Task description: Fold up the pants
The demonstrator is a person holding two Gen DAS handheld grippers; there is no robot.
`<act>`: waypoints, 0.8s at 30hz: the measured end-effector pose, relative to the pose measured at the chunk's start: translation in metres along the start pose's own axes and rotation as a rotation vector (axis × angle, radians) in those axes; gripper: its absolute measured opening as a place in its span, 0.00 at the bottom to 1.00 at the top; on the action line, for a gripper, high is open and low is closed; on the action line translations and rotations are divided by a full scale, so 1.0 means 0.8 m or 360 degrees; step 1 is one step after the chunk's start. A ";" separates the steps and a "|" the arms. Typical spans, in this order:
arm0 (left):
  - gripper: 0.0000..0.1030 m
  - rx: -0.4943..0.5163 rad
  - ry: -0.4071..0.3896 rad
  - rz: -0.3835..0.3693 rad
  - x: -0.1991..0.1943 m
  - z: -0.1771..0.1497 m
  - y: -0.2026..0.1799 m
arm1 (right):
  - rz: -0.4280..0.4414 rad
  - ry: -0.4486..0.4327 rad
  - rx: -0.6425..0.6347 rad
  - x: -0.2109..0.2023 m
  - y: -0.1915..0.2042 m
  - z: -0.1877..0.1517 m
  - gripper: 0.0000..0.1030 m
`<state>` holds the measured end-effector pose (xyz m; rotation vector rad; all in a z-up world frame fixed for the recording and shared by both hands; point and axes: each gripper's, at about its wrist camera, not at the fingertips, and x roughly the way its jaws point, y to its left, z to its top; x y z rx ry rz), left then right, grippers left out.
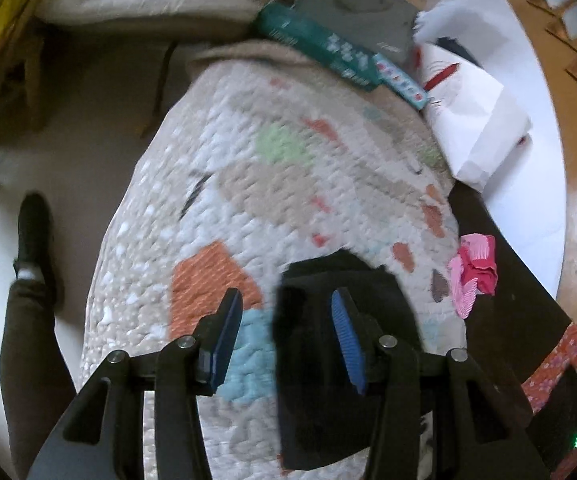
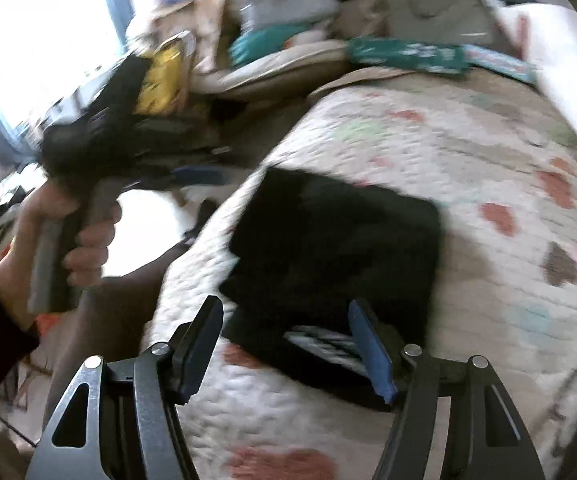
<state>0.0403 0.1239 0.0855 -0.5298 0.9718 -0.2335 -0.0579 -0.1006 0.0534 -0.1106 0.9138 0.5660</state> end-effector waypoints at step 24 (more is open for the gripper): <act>0.58 0.0121 0.0129 0.0312 0.058 -0.091 0.003 | -0.0354 0.0252 0.0146 0.139 -0.100 0.085 0.73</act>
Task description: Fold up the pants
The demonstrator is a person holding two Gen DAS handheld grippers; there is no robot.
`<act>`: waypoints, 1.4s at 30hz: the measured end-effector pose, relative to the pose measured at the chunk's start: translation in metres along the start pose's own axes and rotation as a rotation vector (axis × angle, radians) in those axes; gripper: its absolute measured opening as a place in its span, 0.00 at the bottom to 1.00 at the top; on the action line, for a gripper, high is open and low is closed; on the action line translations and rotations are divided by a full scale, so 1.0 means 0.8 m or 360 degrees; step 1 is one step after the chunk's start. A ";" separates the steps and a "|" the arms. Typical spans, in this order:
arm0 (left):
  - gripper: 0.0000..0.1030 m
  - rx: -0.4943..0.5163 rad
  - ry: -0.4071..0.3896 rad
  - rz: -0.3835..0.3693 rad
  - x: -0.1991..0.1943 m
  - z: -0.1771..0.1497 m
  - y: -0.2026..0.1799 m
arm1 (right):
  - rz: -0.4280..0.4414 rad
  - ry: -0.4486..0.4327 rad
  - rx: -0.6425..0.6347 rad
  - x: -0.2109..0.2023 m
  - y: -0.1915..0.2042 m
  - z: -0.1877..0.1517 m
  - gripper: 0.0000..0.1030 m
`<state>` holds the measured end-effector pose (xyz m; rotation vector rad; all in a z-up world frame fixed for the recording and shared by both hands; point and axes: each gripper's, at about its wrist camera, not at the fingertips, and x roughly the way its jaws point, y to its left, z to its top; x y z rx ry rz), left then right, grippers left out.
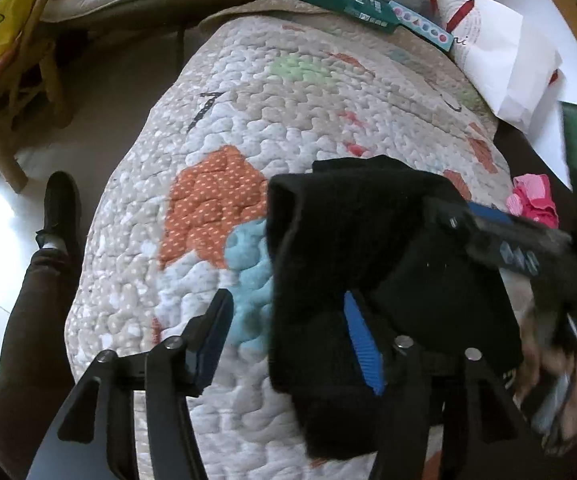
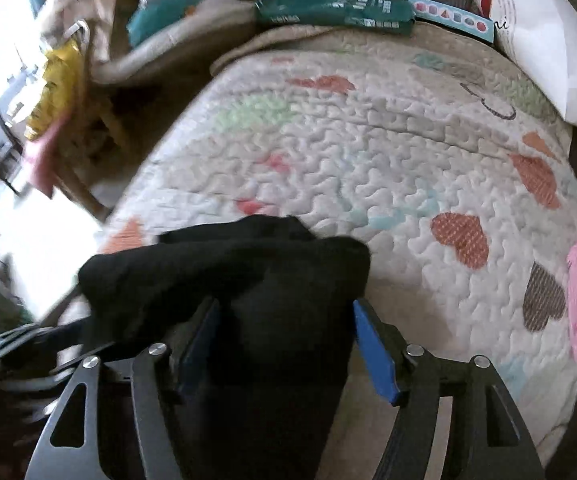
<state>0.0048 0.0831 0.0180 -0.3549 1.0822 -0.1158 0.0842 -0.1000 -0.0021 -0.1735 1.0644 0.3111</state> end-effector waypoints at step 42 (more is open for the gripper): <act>0.63 -0.0389 -0.0029 -0.0436 -0.060 -0.032 0.036 | 0.0293 -0.0063 0.0559 -0.107 -0.099 -0.110 0.91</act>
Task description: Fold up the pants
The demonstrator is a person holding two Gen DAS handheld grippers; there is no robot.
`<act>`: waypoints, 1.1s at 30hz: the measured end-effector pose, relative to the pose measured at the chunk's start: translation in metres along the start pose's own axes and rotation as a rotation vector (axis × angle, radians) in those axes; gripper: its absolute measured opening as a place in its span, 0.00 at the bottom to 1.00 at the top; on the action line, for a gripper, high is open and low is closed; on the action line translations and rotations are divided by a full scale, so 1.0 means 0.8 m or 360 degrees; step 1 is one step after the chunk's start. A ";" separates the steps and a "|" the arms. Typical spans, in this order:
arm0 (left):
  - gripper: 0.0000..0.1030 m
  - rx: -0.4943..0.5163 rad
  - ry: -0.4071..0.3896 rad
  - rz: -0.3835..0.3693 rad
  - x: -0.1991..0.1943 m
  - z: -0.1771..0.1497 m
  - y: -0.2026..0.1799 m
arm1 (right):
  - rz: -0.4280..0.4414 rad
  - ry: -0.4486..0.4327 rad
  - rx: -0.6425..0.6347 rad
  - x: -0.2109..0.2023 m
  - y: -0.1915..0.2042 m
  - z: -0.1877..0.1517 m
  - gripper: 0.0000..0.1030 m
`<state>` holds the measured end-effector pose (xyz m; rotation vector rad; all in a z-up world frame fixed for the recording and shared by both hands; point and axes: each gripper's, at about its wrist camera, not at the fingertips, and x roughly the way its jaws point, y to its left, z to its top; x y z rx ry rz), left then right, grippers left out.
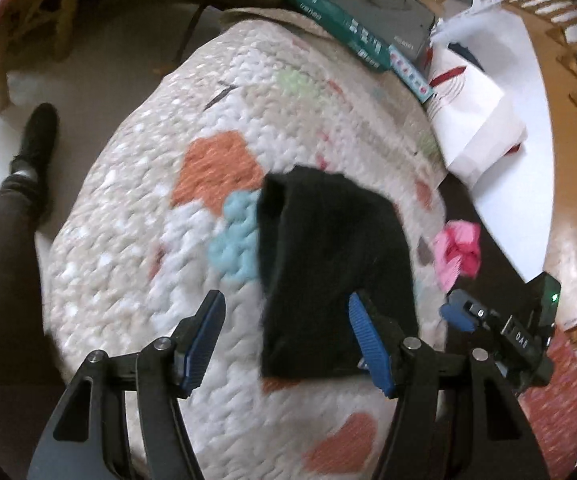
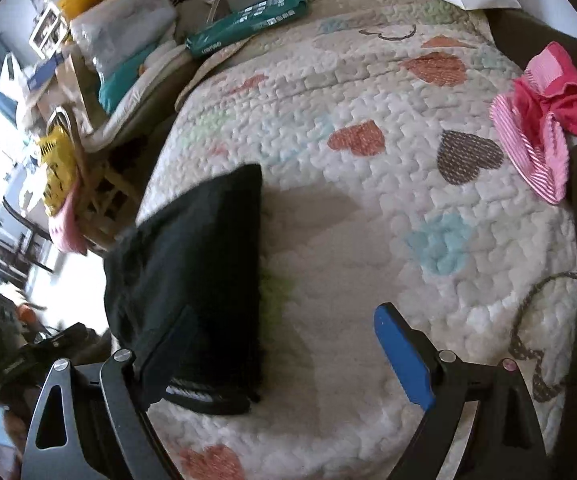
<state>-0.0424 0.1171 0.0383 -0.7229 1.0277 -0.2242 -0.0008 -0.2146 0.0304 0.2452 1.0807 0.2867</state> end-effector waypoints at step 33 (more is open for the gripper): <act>0.44 0.0147 0.0211 -0.0048 0.124 0.037 -0.039 | 0.0632 0.0164 0.0372 0.146 0.008 0.036 0.83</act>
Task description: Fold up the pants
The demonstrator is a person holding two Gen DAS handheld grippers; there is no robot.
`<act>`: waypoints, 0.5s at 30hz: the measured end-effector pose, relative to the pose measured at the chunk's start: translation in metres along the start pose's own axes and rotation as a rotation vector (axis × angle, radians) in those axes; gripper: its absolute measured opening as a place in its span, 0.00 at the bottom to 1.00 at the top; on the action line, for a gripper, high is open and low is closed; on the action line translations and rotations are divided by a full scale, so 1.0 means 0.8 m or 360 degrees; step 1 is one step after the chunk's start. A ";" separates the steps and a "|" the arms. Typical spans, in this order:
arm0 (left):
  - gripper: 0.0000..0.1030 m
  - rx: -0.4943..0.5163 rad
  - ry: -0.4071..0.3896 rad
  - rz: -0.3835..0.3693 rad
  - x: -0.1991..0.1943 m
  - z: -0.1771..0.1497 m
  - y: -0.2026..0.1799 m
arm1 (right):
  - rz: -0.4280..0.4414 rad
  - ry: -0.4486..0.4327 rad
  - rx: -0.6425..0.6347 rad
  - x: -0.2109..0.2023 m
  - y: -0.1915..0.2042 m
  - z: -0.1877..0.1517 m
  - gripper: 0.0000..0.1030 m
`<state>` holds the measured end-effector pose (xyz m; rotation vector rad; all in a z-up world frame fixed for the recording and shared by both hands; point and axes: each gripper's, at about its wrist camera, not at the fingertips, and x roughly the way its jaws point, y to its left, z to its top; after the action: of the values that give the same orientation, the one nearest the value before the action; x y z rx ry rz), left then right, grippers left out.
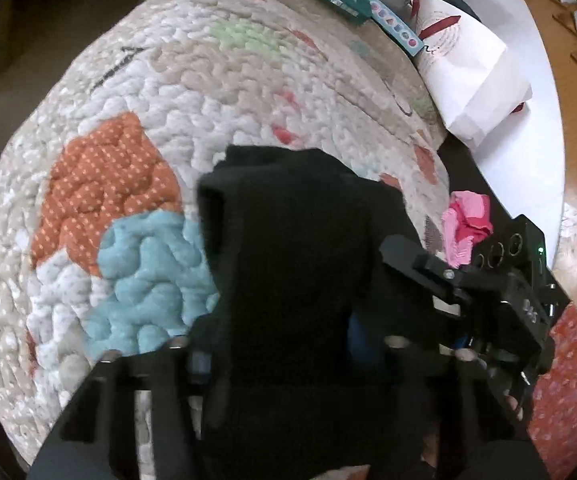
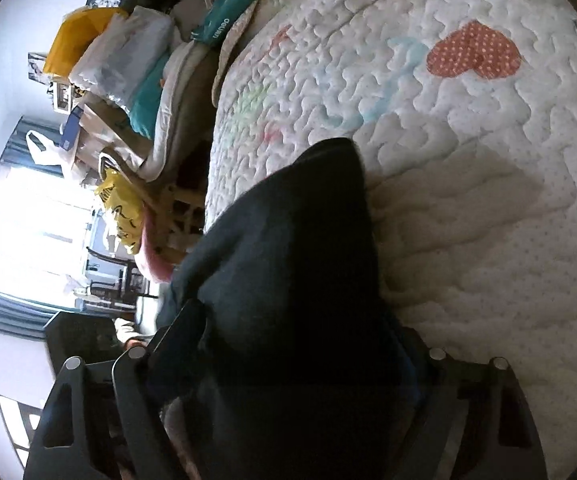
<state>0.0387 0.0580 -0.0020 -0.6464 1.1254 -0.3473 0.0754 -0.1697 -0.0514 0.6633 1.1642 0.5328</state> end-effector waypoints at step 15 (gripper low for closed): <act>0.40 -0.0022 -0.0132 -0.0074 -0.028 0.097 -0.024 | -0.0082 -0.0055 -0.0348 -0.027 0.091 0.062 0.47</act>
<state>0.1015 0.0797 0.0478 -0.6938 1.0355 -0.3497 0.1127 -0.1438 0.0271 0.4516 1.0699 0.5929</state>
